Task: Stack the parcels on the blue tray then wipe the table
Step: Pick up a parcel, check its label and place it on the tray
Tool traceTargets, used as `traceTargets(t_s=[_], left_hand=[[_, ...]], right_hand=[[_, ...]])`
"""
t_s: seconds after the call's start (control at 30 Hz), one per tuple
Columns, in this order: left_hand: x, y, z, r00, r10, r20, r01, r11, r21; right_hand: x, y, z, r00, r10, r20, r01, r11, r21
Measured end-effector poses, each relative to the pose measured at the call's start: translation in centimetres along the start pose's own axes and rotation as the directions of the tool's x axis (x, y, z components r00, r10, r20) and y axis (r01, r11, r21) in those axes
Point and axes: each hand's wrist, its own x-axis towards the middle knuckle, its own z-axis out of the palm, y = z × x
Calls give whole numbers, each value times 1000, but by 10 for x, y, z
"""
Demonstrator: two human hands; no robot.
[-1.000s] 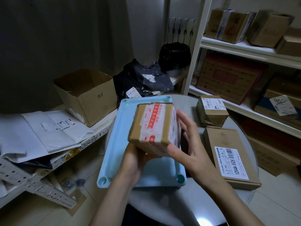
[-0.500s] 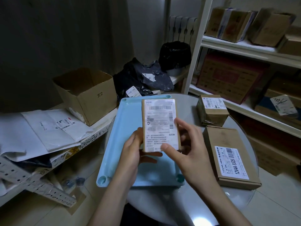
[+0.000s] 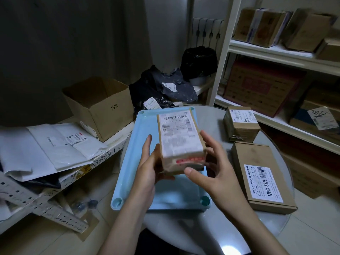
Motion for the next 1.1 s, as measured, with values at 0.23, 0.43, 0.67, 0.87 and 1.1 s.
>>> traceTargets(t_s=[0.23,0.43,0.67,0.87,1.1], left_hand=[[-4,13,10,988,-110,112,114,993,-24],[-6,18,9,994,-40,105,46,998,-50],[-4,14,5,999,17,37,-17,1000,-8],[-4,8,-3,973,219,-78,-204,964,169],[-2,12,-3,978,207,0,-207,976,-70]], right_hand=[[13,-8,8,999,-19,-48,18,999,-32],[19,-11,8,998,33,-59,-32,999,14],[13,-15,5,996,47,-70,-39,993,111],[15,-18,-5,982,139,-130,-69,898,435],[15,-17,-8,984,166,-60,-121,881,457]])
